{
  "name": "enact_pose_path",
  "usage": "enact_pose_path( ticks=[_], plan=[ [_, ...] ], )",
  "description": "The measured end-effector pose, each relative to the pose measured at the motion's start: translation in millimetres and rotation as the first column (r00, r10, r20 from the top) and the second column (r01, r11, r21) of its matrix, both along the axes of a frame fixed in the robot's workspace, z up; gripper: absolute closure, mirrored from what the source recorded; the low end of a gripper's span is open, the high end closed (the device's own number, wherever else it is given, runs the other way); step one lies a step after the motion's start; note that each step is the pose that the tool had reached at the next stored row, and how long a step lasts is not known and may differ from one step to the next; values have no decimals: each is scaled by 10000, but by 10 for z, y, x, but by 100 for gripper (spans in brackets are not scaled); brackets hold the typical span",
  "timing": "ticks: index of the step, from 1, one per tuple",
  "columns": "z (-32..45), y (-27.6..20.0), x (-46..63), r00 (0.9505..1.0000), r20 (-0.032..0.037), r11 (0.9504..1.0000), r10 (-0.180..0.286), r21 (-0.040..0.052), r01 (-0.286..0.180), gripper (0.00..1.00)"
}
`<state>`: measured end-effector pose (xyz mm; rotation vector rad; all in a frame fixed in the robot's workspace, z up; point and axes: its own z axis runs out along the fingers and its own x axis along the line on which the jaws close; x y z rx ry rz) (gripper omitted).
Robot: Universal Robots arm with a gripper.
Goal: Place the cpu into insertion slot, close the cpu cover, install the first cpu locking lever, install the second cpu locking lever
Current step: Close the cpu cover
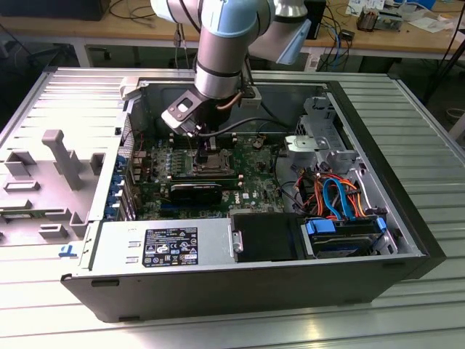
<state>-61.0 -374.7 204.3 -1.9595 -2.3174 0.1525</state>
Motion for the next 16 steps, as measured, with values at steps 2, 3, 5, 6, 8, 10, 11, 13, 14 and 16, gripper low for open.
enact_pose_path(
  ticks=[2, 3, 5, 6, 8, 10, 11, 13, 14, 16],
  plan=[
    [47, 0, 1, 10000, 2, 10000, 2, 3, -2, 89],
    [74, -2, 1, 10000, -8, 10000, 3, -12, -3, 89],
    [83, -2, 36, 10000, -31, 10000, 2, -5, -2, 89],
    [85, -3, 94, 9999, -102, 10000, 2, 4, -2, 89],
    [85, -5, 158, 9999, -173, 10000, 2, 24, -2, 89],
    [87, -5, 217, 9998, -220, 10000, 4, 34, -3, 89],
    [94, -5, 223, 9998, -221, 10000, 4, 37, -3, 89],
    [147, -5, 226, 9998, -222, 10000, 2, 42, -1, 89],
    [180, -5, 226, 9998, -220, 10000, 1, 47, 0, 89],
    [261, -5, 226, 9998, -220, 10000, 4, 58, -2, 89]
  ],
)
